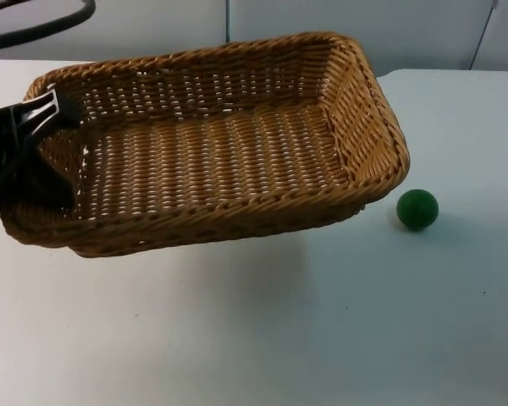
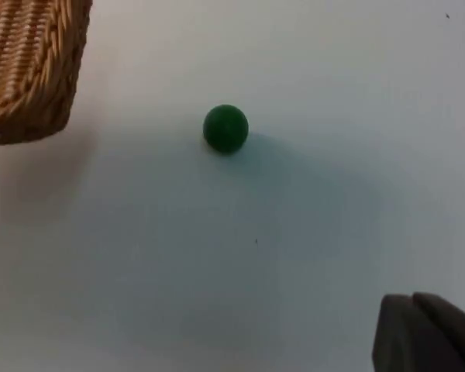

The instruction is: Pick up the basket with the left hand and place the ball into the basket with the right hand.

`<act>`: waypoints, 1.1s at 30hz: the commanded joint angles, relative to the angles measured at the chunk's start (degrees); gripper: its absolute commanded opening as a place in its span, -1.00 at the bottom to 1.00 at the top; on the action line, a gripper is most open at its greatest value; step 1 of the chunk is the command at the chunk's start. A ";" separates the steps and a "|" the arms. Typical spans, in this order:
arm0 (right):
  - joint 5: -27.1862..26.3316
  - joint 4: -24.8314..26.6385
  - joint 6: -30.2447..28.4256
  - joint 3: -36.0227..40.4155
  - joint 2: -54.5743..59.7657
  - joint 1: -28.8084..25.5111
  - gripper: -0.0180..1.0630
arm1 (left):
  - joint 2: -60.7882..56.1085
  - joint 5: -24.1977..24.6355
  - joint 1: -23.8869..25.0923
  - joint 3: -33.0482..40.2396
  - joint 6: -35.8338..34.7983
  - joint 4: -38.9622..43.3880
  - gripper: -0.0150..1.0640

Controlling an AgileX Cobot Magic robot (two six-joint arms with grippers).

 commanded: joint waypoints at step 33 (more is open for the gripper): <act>-31.37 6.48 0.04 -23.53 71.46 0.13 0.30 | -0.81 4.20 0.06 -0.06 -0.37 -1.09 -0.97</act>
